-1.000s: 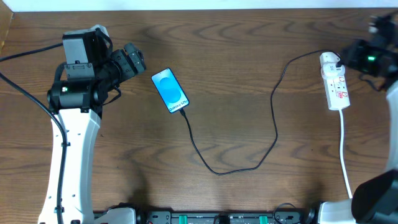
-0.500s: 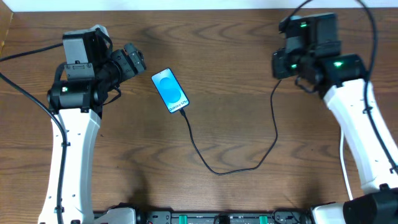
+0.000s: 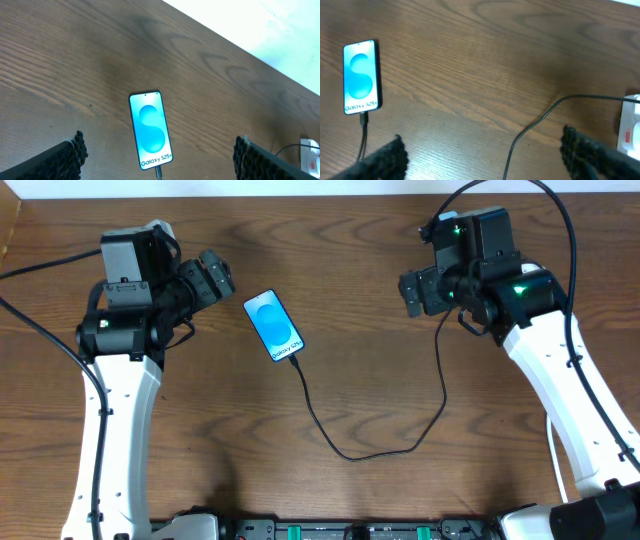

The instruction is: Plug charger to phone and switch on socket

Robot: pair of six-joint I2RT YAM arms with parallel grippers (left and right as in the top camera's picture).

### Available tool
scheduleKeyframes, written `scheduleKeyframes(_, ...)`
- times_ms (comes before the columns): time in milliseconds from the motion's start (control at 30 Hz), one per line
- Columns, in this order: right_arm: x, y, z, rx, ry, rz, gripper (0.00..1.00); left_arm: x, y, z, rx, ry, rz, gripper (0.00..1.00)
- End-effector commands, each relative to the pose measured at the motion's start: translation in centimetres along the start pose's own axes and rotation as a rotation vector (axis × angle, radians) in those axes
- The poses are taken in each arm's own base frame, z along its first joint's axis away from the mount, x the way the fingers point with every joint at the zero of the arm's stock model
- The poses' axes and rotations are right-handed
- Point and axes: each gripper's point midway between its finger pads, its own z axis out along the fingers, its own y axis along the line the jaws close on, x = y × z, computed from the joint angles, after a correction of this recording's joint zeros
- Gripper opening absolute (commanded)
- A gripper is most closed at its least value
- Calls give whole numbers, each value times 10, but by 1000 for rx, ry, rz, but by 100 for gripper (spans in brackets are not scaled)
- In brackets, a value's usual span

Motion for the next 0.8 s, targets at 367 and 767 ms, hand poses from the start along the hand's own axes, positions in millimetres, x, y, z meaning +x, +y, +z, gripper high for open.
scheduleKeyframes(367, -2, 2, -9, 0, -10, -6, 99, -2, 3, -2, -14, -11, 11, 95)
scheduleKeyframes(767, 10, -4, -9, 36, 40, -15, 99, -2, 3, -2, -14, -11, 11, 95)
